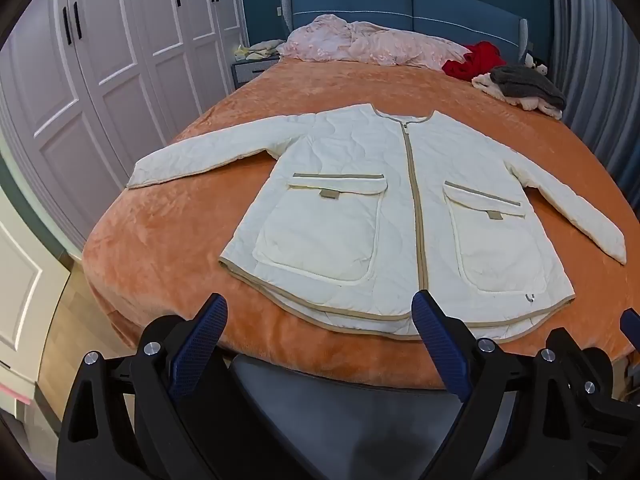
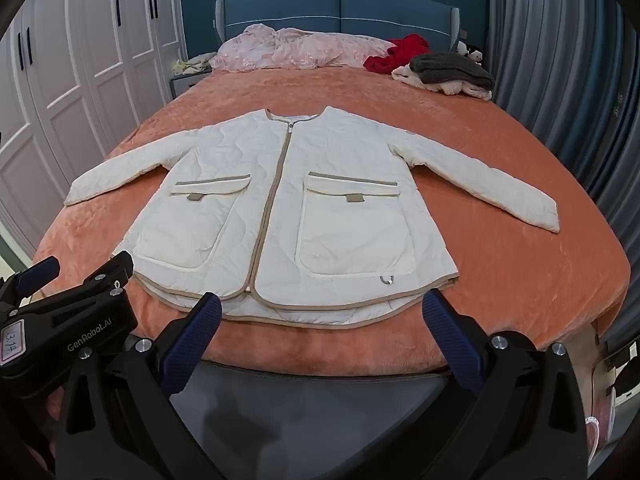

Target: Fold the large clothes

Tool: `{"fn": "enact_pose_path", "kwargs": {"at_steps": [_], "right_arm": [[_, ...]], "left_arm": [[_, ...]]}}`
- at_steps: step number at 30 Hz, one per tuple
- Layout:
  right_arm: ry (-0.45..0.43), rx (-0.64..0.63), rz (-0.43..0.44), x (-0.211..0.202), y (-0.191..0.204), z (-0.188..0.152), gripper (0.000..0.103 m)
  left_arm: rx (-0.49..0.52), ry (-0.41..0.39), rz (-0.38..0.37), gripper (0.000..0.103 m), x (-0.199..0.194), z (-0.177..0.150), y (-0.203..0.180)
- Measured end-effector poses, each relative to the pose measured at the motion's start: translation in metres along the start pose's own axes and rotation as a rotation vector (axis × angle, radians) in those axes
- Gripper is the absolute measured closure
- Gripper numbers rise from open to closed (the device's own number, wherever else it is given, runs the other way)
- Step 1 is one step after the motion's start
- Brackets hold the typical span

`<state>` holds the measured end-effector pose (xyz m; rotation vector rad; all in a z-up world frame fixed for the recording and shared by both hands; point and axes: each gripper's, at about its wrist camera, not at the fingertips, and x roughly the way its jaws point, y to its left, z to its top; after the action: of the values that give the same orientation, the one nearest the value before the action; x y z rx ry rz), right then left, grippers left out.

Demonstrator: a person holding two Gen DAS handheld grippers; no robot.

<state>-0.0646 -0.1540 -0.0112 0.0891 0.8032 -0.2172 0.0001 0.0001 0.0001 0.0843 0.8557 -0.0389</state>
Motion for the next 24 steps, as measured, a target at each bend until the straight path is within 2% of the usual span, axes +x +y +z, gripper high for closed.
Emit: {"fn": "enact_pose_path", "kwargs": {"at_steps": [24], "right_arm": [[-0.005,-0.001,0.001,-0.002,0.0022,0.0019,0.005]], "left_arm": [[-0.001,-0.011,-0.004,0.013,-0.0029,0.0043,0.0015]]}}
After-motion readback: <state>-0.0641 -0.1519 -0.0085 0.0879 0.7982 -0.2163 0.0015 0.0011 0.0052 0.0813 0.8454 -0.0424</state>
